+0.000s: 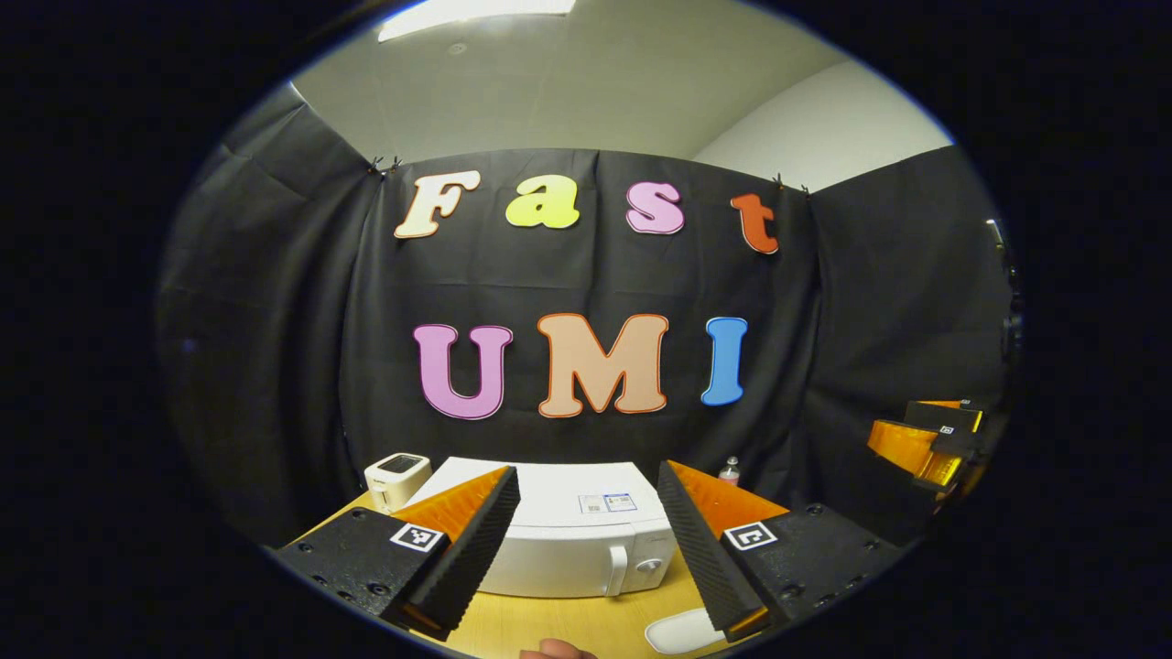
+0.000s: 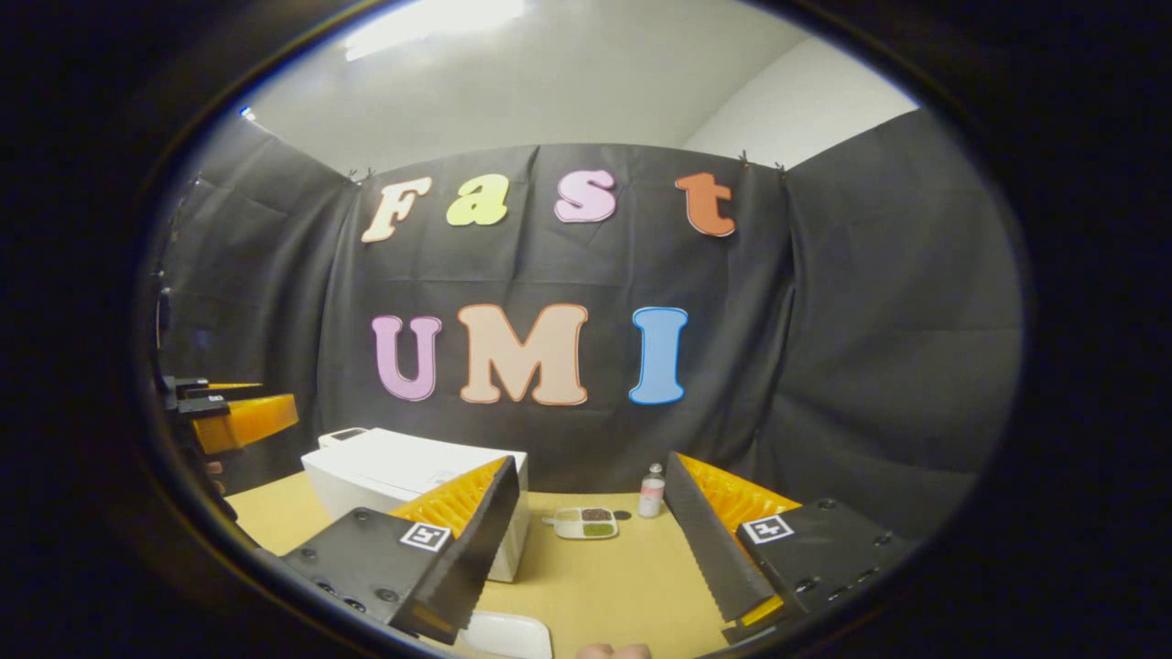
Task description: Open the microwave oven with the left hand, put the food in, and close the microwave oven.
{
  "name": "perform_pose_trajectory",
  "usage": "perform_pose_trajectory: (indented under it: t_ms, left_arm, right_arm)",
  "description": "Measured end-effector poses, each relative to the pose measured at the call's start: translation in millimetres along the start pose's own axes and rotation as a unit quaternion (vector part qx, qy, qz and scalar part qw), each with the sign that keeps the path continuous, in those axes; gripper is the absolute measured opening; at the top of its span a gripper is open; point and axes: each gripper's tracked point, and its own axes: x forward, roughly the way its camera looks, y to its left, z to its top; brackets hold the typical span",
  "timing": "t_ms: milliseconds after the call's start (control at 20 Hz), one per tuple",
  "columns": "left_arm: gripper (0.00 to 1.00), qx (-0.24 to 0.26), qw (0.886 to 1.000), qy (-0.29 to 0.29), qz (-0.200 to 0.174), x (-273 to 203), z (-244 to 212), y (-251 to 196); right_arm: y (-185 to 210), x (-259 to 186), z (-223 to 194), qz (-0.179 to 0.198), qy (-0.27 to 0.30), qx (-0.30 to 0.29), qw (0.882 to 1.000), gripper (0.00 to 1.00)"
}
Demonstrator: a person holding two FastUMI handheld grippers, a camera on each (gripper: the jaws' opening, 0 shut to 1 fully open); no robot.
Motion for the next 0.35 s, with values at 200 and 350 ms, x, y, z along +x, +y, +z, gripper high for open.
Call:
perform_pose_trajectory:
  t_ms: [200,350]
  left_arm:
    - [0.96,0.006,1.000,0.003,-0.004,-5.6,0.4,-5.5]
    - [0.96,0.012,1.000,-0.002,-0.004,-10.3,5.3,-7.0]
  right_arm:
    - [-6.1,-10.6,1.2,-0.002,-0.001,0.001,1.000,0.91]
    - [-7.2,-19.7,3.0,0.000,-0.003,0.003,1.000,0.91]
